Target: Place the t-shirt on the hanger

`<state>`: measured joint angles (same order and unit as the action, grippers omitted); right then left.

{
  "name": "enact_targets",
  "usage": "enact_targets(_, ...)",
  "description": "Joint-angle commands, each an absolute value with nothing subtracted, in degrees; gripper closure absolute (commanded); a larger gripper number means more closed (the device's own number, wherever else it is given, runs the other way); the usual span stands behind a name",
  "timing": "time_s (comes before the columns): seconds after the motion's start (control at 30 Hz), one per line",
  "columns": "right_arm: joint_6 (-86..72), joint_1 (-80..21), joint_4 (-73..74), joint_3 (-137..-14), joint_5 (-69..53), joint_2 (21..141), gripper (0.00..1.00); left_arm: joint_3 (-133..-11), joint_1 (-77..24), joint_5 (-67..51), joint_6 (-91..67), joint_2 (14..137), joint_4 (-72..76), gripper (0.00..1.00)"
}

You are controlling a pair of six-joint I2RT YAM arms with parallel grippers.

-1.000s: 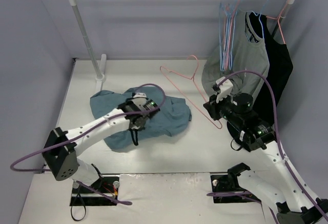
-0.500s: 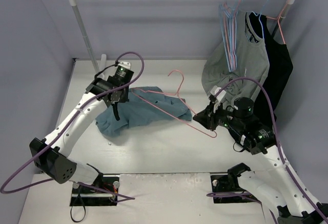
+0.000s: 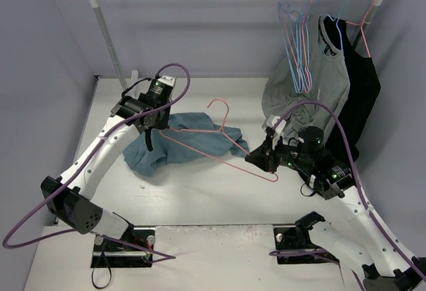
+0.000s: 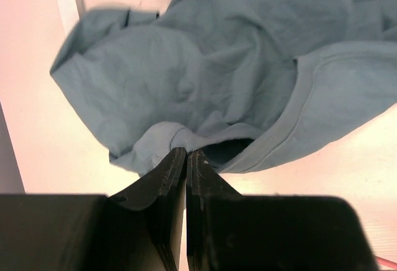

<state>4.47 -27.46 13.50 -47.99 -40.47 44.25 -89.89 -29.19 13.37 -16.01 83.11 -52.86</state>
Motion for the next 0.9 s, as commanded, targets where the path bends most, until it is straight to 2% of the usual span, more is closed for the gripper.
enact_targets(0.0, 5.71, -27.77, 9.66, -49.57, -37.45, 42.98, 1.0, -87.2, -29.09, 15.55, -18.53, 80.77, -54.22, 0.95)
enact_targets(0.3, 8.88, -28.74, 12.22, -49.93, -34.36, 45.61, 1.0, -78.75, -29.18, 15.91, -24.96, 77.09, -55.28, 0.95)
enact_targets(0.87, 6.86, -38.14, 7.21, -49.04, -31.73, 50.89, 1.0, -80.68, -29.18, 15.2, -25.22, 78.22, -57.12, 0.95)
